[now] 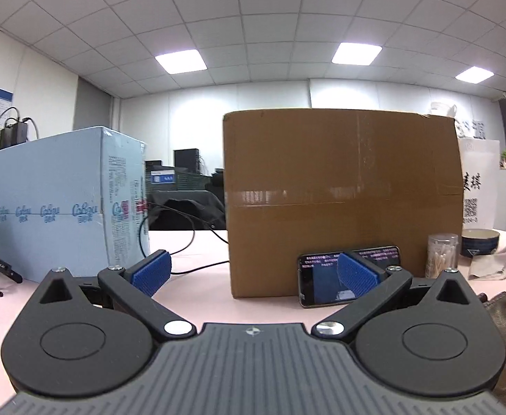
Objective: Fold clothes
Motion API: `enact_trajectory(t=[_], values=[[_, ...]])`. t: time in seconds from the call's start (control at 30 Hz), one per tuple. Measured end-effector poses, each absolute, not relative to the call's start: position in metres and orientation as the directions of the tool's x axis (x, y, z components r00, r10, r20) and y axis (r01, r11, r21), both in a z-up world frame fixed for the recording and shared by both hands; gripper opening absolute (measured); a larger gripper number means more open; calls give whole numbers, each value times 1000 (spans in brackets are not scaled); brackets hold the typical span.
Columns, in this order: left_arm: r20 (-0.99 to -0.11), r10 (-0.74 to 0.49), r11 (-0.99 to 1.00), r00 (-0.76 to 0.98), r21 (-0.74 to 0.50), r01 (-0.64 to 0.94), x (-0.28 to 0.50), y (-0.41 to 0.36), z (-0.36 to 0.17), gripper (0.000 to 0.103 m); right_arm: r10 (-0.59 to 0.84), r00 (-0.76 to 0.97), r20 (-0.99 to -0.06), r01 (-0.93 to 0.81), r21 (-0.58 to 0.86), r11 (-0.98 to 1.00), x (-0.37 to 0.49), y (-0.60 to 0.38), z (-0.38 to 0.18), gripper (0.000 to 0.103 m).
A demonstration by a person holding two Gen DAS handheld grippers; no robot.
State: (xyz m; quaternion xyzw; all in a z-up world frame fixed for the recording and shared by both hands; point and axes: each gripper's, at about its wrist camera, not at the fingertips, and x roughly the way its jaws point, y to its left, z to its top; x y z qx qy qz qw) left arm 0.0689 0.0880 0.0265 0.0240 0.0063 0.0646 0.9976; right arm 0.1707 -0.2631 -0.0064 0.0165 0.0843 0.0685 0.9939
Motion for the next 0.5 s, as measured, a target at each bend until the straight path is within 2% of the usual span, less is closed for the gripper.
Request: enact_trajectory(t=[0.23, 0.5], values=[[-23, 157, 987, 987, 30, -156, 70, 93, 26, 103, 122, 979, -165, -115, 48, 992, 170, -264, -7, 103], [-24, 116, 991, 993, 70, -114, 68, 86, 25, 103, 154, 968, -197, -156, 9, 988, 174, -256, -8, 103]])
